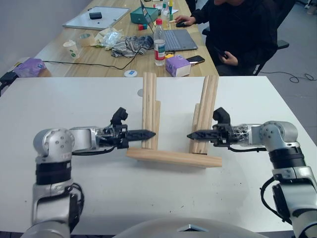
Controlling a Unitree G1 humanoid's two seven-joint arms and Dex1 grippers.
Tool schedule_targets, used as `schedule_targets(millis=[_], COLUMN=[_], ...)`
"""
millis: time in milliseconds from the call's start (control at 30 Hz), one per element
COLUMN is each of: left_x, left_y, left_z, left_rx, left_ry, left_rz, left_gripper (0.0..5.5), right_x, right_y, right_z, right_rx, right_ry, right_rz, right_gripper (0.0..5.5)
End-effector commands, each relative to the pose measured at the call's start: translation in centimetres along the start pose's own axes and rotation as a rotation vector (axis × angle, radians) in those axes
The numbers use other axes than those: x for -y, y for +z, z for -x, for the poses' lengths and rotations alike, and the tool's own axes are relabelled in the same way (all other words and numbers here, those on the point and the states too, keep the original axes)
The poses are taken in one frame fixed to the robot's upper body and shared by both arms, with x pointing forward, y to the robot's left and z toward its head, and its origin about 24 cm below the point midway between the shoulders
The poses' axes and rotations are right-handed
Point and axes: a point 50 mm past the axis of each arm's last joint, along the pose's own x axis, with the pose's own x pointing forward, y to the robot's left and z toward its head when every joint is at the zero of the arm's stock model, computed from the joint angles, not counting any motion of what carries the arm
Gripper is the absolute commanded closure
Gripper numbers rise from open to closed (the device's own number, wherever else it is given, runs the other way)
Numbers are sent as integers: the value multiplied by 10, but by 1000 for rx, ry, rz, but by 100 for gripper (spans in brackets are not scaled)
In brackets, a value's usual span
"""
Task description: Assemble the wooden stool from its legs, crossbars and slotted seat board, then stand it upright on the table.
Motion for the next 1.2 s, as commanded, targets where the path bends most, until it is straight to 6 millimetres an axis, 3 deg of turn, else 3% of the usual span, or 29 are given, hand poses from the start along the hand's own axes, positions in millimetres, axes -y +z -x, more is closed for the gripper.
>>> schedule_targets(millis=[33,133,200,300,367,433,500,600,767,933,1067,1200], left_x=[-11,-16,-22,-22,-21,-19,-24,-30,-41,-47,-50,-52], left_y=[10,21,27,24,14,-12,-33,-44,-51,-47,-52,-55], left_z=[0,22,52,87,102,101,95,93,66,39,31,27], left_rx=[105,234,304,383,421,306,186,81,-6,19,-7,-46], left_ry=[138,218,312,392,407,359,345,307,181,91,43,-8], left_rz=[41,34,17,-132,-352,-486,-587,-688,-718,-719,-683,-597], left_gripper=[327,266,261,261,261,239,204,151,151,147,227,298], right_x=[9,9,7,0,-16,-23,-16,-5,5,13,18,18], right_y=[11,14,12,5,-9,-35,-55,-73,-65,-65,-69,-65], right_z=[-8,8,32,73,95,102,93,67,44,34,33,27], right_rx=[58,126,168,209,171,23,-107,-146,-103,-135,-183,-198], right_ry=[-52,-84,-139,-243,-268,-311,-394,-398,-365,-348,-351,-302], right_rz=[36,48,49,104,189,258,364,523,595,593,581,569], right_gripper=[358,290,250,250,250,246,228,172,172,275,320,326])
